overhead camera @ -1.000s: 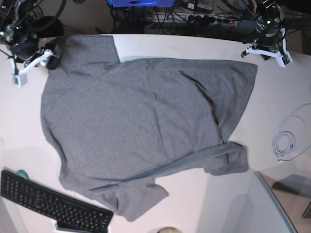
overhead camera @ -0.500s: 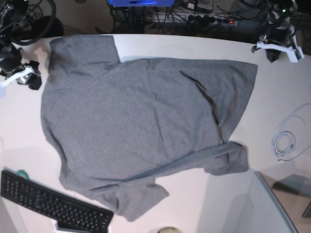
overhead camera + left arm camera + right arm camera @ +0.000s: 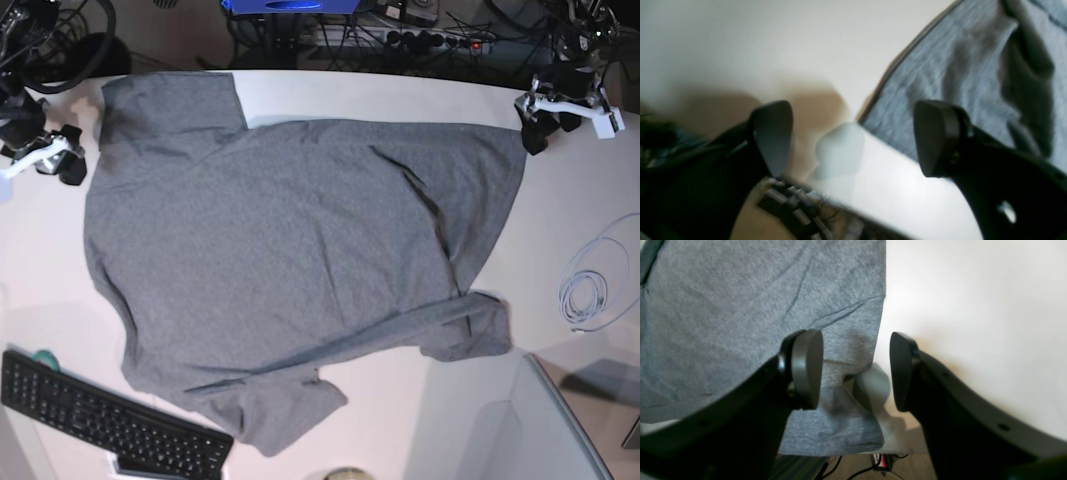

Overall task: Layout the t-shirt on the table in an organized manner, then fold the t-shirt properly
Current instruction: 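Move both grippers to the shirt's collar-side corners and grasp them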

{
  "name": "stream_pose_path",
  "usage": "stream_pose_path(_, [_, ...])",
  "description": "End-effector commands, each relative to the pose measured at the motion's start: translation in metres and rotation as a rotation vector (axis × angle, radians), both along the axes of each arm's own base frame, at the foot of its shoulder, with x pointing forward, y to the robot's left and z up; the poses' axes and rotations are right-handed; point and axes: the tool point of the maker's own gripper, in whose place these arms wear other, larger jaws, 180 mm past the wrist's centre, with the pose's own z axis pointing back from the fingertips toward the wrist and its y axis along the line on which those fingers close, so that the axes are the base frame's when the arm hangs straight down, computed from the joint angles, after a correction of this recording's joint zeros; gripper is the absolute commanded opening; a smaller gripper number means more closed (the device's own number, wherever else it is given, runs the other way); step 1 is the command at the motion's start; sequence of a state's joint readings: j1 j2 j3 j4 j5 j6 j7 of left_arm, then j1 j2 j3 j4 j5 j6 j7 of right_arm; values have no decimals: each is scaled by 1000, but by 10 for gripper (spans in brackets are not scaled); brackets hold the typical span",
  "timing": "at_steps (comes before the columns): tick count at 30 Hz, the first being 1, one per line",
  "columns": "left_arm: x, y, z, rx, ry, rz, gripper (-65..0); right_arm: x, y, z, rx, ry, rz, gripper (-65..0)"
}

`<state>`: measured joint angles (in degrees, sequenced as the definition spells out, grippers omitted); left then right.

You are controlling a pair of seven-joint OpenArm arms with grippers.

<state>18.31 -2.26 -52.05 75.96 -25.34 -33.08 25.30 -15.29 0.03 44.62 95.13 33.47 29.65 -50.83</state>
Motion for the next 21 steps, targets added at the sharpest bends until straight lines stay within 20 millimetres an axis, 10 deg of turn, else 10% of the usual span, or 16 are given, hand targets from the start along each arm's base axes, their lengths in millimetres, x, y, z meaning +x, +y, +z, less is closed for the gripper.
stream_pose_path(1, [6, 3, 4, 5, -23, -11, -140, 6, -4, 10, -13, -43, 9, -342])
stream_pose_path(11, [21, -36, -30, -89, 38, -116, -148, 5, -4, 9, -16, -38, 9, -342])
stream_pose_path(21, [20, -40, -42, -127, 53, -99, -508, -3, -2, -21, 63, 20, -28, -342])
